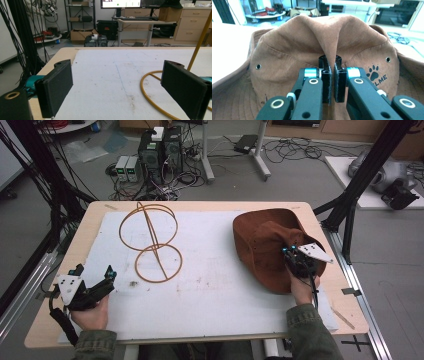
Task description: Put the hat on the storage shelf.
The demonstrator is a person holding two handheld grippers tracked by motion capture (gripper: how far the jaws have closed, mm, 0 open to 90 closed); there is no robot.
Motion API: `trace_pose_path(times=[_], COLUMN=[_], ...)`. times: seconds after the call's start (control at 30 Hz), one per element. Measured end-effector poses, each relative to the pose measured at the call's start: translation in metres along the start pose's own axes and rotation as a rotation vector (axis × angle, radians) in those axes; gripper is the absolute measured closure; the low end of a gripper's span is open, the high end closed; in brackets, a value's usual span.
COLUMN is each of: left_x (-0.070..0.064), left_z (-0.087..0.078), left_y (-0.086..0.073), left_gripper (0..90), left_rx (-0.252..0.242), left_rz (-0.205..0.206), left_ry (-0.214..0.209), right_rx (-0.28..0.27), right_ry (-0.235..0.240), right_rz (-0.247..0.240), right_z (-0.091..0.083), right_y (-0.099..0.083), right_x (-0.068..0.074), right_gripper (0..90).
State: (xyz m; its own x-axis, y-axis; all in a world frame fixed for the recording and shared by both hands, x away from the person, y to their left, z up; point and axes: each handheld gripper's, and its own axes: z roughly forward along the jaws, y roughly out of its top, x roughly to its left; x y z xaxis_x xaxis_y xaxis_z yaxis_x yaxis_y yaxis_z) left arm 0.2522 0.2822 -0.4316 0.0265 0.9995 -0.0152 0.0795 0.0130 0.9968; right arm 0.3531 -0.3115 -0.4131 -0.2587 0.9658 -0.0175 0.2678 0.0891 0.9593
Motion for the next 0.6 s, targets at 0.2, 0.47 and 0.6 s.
trace_pose_path(times=[0.2,0.47,0.6], left_x=[0.0,0.0,0.001], left_z=[0.001,0.001,0.0], left_y=[0.0,0.0,-0.001], left_gripper=[11.0,11.0,11.0], left_rx=[0.003,0.002,-0.001], left_rz=[0.002,-0.003,-0.017], left_ry=[-0.002,-0.004,-0.003], right_rx=[-0.083,-0.149,-0.167], right_ry=[0.019,0.051,0.07], right_rz=[-0.015,-0.023,-0.008], right_z=[-0.007,-0.014,-0.018], right_y=[0.004,0.011,0.017], right_x=[0.003,0.01,0.015], right_gripper=[88.1,88.0,88.0])
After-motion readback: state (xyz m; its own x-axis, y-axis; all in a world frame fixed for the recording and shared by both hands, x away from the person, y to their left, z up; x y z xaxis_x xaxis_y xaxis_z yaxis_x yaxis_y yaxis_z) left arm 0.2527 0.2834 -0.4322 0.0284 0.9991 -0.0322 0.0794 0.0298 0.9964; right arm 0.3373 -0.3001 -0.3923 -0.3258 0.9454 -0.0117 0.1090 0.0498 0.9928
